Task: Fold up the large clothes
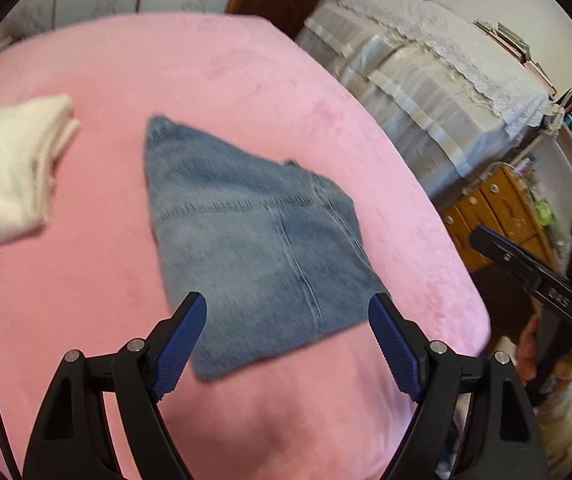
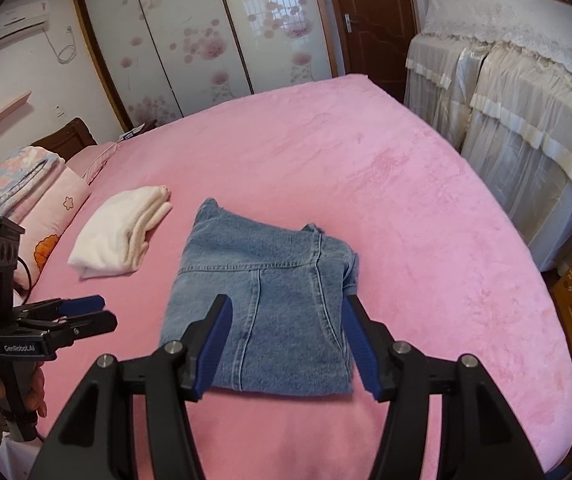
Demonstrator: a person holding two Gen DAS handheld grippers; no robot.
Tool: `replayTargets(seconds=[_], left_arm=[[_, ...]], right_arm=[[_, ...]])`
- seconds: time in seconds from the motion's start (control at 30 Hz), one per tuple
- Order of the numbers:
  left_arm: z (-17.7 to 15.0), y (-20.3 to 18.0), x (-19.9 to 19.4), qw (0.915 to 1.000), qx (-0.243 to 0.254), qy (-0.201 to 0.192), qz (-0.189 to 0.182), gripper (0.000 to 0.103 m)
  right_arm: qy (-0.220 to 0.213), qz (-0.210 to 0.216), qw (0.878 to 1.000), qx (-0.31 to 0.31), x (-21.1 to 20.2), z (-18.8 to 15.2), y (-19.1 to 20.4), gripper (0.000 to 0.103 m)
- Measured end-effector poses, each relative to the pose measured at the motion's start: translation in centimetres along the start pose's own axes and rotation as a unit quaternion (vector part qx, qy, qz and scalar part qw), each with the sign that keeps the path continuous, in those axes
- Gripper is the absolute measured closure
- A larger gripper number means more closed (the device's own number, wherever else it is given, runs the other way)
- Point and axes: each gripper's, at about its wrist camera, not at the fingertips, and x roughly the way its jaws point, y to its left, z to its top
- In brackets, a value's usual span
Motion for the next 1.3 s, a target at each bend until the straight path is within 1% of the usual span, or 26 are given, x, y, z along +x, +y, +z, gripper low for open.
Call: replayTargets(seconds=[0.07, 0.17, 0.27, 0.33, 0.4, 0.47, 0.53, 0.63, 0.67, 0.73, 0.77, 0.87, 0.93, 1.0, 1.03, 1.1, 1.2, 1.3], left_arm=[[-0.2, 0.6, 1.3, 0.9996, -0.007, 0.022, -0.013, 0.021], [-0.4, 2.4, 3.6, 0.9981, -0.030, 0.046, -0.028, 0.021], [-0.6, 4.6, 6.6, 0.9951, -0.053, 0.073, -0.039, 0.021], [-0.8, 5.8, 8.3, 0.9925, -0.067, 0.089, -0.050, 0.021], [-1.0, 7.0, 9.8, 0.9899, -0.084, 0.096, -0.063, 0.021], [-0.8, 7.7, 10.3, 0.9900, -0.092, 0.083, -0.068, 0.016], [-0.4, 8.2, 10.5, 0.9907, -0.093, 0.072, -0.069, 0.016], [0.2, 8.9, 11.5, 0.9902, -0.102, 0.071, -0.063, 0.014], [0.4, 9.0, 11.8, 0.9902, -0.102, 0.071, -0.064, 0.011], [0.7, 8.9, 12.2, 0.9908, -0.096, 0.070, -0.064, 0.009], [0.8, 8.8, 12.5, 0.9914, -0.092, 0.069, -0.063, 0.007], [1.1, 8.7, 12.6, 0.9926, -0.083, 0.066, -0.059, 0.004], [1.3, 8.7, 12.5, 0.9934, -0.077, 0.063, -0.056, 0.004], [1.4, 8.9, 12.3, 0.9941, -0.079, 0.062, -0.042, 0.004], [1.4, 9.3, 12.3, 0.9938, -0.082, 0.062, -0.042, 0.004], [1.3, 10.3, 12.5, 0.9914, -0.096, 0.072, -0.052, 0.004], [0.8, 11.4, 13.7, 0.9863, -0.108, 0.101, -0.074, 0.004], [0.6, 12.0, 15.2, 0.9825, -0.124, 0.109, -0.086, 0.004]], right_arm=[[0.019, 0.013, 1.000, 0.016, 1.2, -0.1, -0.9, 0.046], [0.052, 0.033, 0.997, 0.048, 4.1, -0.6, -2.7, 0.046], [0.090, 0.040, 0.992, 0.076, 7.6, -1.3, -4.6, 0.046], [0.114, 0.057, 0.987, 0.100, 10.0, -2.1, -5.9, 0.046], [0.128, 0.074, 0.982, 0.119, 11.6, -2.7, -6.9, 0.046], [0.139, 0.091, 0.977, 0.132, 13.0, -3.1, -7.7, 0.046], [0.153, 0.108, 0.971, 0.147, 14.4, -3.5, -8.5, 0.046], [0.167, 0.113, 0.966, 0.163, 16.1, -3.6, -9.3, 0.045], [0.171, 0.115, 0.964, 0.166, 16.6, -3.7, -9.6, 0.043], [0.181, 0.123, 0.961, 0.170, 17.7, -3.9, -9.9, 0.040], [0.187, 0.134, 0.958, 0.173, 18.3, -4.0, -10.0, 0.039], [0.201, 0.144, 0.953, 0.176, 19.9, -4.4, -10.1, 0.039], [0.212, 0.150, 0.949, 0.176, 20.9, -4.6, -10.1, 0.037], [0.215, 0.161, 0.947, 0.174, 21.5, -4.7, -9.9, 0.033], [0.216, 0.169, 0.946, 0.173, 21.8, -4.7, -9.8, 0.031], [0.216, 0.184, 0.945, 0.164, 22.3, -4.6, -9.4, 0.023], [0.213, 0.211, 0.943, 0.146, 23.0, -4.4, -8.6, 0.023], [0.204, 0.245, 0.936, 0.149, 24.0, -4.2, -8.2, 0.023]])
